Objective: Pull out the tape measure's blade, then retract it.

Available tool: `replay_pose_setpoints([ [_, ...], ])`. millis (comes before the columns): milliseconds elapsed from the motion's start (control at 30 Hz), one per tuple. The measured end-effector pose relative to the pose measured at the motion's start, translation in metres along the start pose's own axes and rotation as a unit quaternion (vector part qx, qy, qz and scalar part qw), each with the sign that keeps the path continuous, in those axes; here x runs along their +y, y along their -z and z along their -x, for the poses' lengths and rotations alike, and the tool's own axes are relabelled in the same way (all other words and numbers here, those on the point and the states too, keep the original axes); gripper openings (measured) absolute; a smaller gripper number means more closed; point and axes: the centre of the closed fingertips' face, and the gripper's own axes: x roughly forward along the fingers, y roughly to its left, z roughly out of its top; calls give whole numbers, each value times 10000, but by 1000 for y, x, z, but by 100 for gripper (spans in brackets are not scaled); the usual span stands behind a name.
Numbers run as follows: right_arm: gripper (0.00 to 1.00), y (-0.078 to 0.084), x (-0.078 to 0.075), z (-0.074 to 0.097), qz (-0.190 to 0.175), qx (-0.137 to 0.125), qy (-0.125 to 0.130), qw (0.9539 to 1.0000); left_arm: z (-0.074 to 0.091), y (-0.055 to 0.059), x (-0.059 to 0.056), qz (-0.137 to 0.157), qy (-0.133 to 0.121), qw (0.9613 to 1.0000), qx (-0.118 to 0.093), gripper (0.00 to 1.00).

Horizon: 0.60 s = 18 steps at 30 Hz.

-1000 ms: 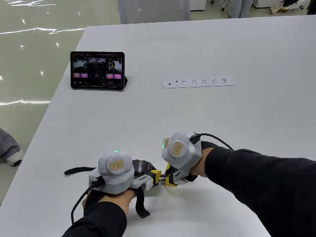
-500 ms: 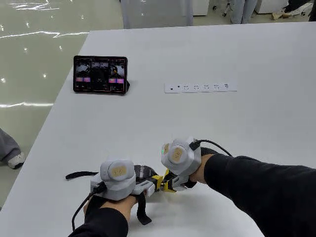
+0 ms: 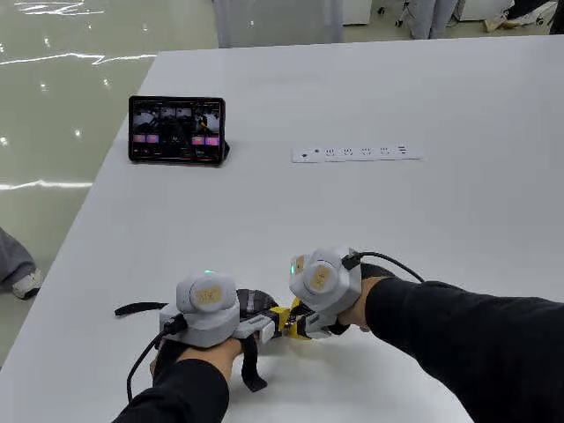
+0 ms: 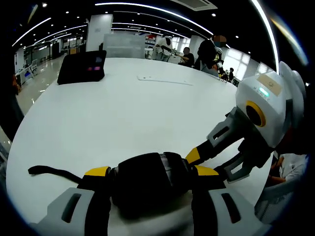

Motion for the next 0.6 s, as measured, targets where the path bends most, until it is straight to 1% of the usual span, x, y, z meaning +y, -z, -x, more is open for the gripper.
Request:
replay_pose_setpoints([
  [100, 19, 1, -5, 2, -95, 16, 169, 9998, 1, 0, 0, -49, 31, 10000, 53, 63],
  [133, 20, 1, -6, 4, -166, -61, 214, 9996, 1, 1, -1, -59, 47, 9999, 79, 63],
  [300, 20, 8, -4, 12, -292, -128, 305, 9990, 4, -2, -1, -163, 171, 9997, 36, 62],
  [400, 19, 13, -3, 19, -334, -173, 368, 9986, 5, -3, -2, -234, 223, 9995, 64, 61],
  [500, 20, 15, -5, 26, -449, -286, 485, 9974, 8, -5, -4, -271, 297, 9991, 98, 67],
  [600, 21, 18, -4, 34, -512, -337, 559, 9966, 10, -5, -3, -364, 350, 9987, 106, 71],
])
